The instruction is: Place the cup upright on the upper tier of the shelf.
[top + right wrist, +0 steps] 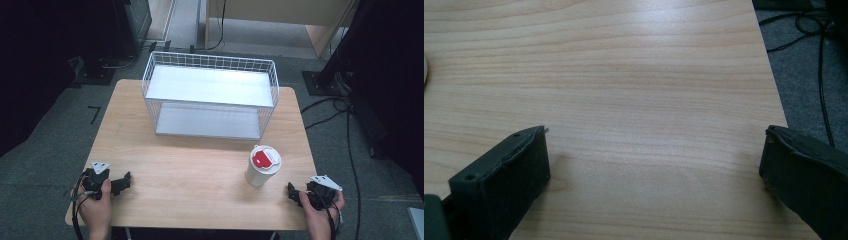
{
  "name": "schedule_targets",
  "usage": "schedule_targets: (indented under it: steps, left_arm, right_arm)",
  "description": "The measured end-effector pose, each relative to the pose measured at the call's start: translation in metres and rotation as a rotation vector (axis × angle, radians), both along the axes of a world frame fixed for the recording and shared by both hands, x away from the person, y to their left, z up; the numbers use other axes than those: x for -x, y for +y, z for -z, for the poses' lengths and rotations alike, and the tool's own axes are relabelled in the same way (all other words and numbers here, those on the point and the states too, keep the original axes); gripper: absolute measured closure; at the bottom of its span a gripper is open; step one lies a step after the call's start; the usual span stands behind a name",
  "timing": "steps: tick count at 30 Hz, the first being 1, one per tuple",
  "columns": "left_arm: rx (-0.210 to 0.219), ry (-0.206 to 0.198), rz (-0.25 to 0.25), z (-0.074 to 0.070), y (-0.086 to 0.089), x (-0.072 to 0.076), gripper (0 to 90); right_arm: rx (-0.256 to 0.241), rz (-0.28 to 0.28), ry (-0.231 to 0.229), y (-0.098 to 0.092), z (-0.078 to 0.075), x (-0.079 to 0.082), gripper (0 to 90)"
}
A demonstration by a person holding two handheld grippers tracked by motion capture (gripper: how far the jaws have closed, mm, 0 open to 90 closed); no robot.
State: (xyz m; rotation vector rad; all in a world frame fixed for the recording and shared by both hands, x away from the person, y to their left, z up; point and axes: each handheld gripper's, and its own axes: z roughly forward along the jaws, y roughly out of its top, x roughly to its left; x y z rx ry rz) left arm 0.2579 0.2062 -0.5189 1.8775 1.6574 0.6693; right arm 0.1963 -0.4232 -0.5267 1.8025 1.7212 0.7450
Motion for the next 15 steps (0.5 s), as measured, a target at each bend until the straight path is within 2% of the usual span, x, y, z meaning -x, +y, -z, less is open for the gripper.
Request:
schedule_targets:
  steps: [4, 5, 12, 15]
  left_arm:
    - [0.0, 0.0, 0.0, 0.0, 0.0, 0.0, 0.0]
    - [0.0, 0.0, -0.001, 0.0, 0.0, 0.0, 0.0]
    - [0.003, -0.001, 0.002, 0.0, -0.001, -0.001, 0.0]
    - [0.003, -0.001, 0.003, 0.0, -0.001, -0.001, 0.0]
  right_arm:
    - [0.001, -0.017, 0.001, 0.0, 0.0, 0.002, 0.0]
    - [0.001, -0.045, -0.002, 0.001, 0.0, 0.004, 0.0]
    - [-0.005, -0.075, 0.001, 0.006, -0.001, 0.011, 0.0]
    - [-0.004, -0.092, -0.017, 0.011, -0.004, 0.013, 0.0]
